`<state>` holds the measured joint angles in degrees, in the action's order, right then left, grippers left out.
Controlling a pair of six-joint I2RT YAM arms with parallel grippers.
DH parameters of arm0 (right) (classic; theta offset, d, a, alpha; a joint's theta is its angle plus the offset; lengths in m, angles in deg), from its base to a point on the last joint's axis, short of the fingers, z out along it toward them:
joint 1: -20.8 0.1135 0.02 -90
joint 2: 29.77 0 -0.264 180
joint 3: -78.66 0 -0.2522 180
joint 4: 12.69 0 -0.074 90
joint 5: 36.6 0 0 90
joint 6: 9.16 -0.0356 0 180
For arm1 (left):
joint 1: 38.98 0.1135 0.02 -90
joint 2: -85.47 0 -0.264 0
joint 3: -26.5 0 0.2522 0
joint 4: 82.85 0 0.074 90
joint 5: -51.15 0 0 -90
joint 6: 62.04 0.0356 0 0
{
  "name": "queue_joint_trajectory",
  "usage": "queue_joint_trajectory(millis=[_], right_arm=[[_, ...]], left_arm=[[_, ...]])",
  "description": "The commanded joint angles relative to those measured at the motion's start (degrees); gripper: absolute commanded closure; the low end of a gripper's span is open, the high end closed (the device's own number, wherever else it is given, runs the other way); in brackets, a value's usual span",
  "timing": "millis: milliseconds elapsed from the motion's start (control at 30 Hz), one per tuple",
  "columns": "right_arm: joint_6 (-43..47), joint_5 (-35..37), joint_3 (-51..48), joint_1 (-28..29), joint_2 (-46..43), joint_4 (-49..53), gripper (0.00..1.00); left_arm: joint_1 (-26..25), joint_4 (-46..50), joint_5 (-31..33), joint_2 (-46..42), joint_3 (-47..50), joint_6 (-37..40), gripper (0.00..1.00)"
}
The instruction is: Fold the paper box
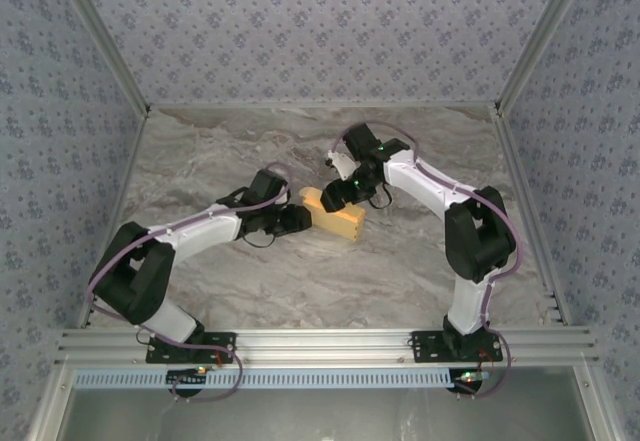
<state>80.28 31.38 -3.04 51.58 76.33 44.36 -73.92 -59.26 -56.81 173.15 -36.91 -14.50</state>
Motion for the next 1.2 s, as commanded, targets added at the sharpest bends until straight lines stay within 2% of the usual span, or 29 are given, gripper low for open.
queue_joint_trajectory(millis=[0, 100, 267, 333, 533, 567, 667, 867, 1167], right_arm=[[0.1, 1.9, -1.1, -0.5, 0.5, 1.4, 0.32], [-0.5, -0.7, -0.7, -1.4, -0.5, 0.8, 0.30], [1.5, -2.6, 1.4, -1.8, -1.8, 1.2, 0.24], [2.9, -2.7, 1.7, -1.8, -2.4, 1.2, 0.22], [7.2, -4.0, 1.4, -1.5, -5.1, 0.5, 0.19], [8.3, -3.8, 1.2, -1.4, -5.8, 0.4, 0.19], [11.6, -1.3, 0.3, -1.0, -7.1, 0.7, 0.18], [17.6, 1.4, -1.6, -0.3, -8.9, 2.8, 0.16], [20.3, 5.9, -2.2, 1.4, -6.3, 5.3, 0.16]], left_arm=[[1.9, 0.1, -0.9, -5.3, 0.5, 0.1, 0.58], [4.2, 2.5, 0.6, -8.4, 0.5, 2.3, 0.56], [5.7, 5.1, 5.2, -9.3, -0.9, 12.0, 0.51], [5.7, 3.3, 5.1, -7.8, -1.1, 14.4, 0.50], [4.9, -5.2, 4.4, -4.9, 0.2, 15.0, 0.46], [4.9, -6.3, 4.7, -5.0, 0.5, 15.4, 0.41], [4.7, -8.4, 5.4, -5.2, 1.2, 18.0, 0.36], [4.4, -12.6, 3.9, -4.1, 2.1, 26.6, 0.35], [4.5, -18.9, 2.4, -4.4, 4.7, 29.7, 0.34]])
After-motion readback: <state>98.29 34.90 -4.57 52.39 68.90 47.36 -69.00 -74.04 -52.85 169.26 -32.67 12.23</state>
